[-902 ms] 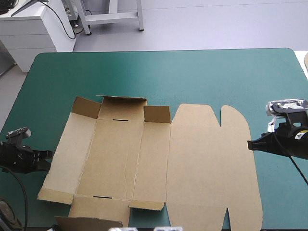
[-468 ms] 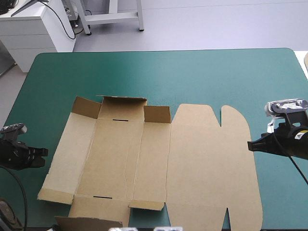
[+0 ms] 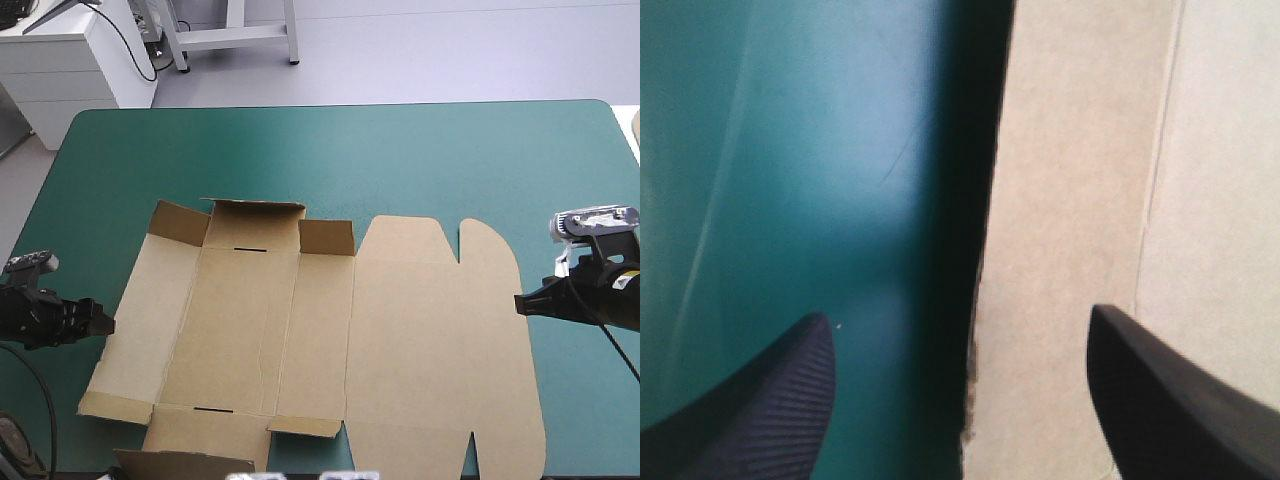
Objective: Fold the box
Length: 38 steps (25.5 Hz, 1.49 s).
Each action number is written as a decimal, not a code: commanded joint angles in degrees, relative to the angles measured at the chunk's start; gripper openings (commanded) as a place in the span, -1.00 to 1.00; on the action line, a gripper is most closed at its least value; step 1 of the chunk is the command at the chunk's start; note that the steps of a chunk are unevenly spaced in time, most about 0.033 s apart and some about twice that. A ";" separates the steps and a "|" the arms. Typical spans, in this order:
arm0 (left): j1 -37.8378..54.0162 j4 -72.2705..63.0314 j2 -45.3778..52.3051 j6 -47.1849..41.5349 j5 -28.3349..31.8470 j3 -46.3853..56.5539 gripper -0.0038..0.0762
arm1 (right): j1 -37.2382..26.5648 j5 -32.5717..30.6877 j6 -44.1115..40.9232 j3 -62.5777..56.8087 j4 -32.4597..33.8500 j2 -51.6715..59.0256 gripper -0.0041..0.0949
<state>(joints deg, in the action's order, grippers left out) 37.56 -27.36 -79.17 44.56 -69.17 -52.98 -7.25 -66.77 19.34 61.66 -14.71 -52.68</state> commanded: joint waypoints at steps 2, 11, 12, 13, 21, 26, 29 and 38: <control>0.13 -4.09 1.08 1.88 -4.11 -1.67 0.37 | -0.47 2.13 0.54 1.48 -1.12 0.56 -0.96; 0.13 -4.51 -1.93 1.24 -5.05 -1.46 0.37 | -0.47 2.13 0.54 1.48 -1.25 0.56 -0.96; 0.13 -4.64 -2.09 1.24 -5.05 -1.46 0.37 | -0.47 2.13 0.54 1.48 -1.25 0.56 -0.96; 0.13 -4.53 -2.09 1.24 -5.05 -1.46 0.37 | -0.47 2.13 0.54 1.48 -1.25 0.56 -0.96; -3.26 -5.29 -2.30 4.20 -4.29 4.19 0.37 | -0.47 2.02 0.54 1.48 -1.25 0.56 -0.96; -8.12 -6.48 -2.34 4.54 -5.10 4.60 0.37 | -0.47 2.02 0.54 1.48 -1.25 0.56 -0.96; -10.23 -8.46 -2.34 4.16 -5.10 4.60 0.37 | -0.47 1.89 0.54 1.48 -1.25 0.56 -0.96; -14.86 -7.59 -2.34 -3.32 -5.10 4.60 0.37 | -0.47 1.65 0.54 1.48 -1.38 0.56 -0.96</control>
<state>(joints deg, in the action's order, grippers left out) 23.84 -31.86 -82.92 42.15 -68.55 -47.38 -7.25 -67.58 19.40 61.64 -15.02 -52.68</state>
